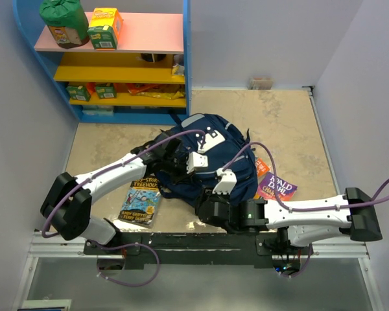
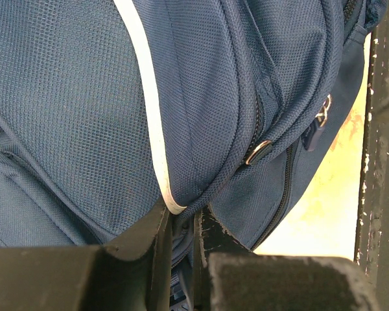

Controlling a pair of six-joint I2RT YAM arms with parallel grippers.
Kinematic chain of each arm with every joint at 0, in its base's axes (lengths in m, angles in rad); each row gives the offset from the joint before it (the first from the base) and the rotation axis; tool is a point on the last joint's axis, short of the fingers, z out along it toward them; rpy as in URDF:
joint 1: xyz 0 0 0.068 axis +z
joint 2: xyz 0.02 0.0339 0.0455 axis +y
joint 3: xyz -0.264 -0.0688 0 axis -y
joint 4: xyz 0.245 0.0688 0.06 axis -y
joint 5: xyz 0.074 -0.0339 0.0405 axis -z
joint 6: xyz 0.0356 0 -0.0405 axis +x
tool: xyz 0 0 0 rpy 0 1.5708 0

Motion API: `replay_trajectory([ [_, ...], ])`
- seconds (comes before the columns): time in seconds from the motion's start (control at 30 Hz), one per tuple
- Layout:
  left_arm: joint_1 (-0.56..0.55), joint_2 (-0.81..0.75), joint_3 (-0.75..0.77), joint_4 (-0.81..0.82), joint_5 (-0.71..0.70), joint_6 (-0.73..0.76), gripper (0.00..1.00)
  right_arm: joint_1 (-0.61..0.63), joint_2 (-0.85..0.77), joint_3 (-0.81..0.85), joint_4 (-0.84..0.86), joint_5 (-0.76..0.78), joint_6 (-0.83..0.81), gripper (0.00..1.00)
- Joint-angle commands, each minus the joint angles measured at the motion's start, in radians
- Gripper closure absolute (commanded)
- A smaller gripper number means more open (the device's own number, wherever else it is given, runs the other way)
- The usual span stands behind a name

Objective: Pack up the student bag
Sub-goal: Zip the student bag at the center of the board.

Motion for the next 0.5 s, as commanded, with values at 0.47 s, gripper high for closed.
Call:
replay_trajectory([
  [0.47,0.018,-0.043,0.021,0.057,-0.057,0.000,1.00,-0.077,0.047,0.006,0.082,0.109,0.058,0.54],
])
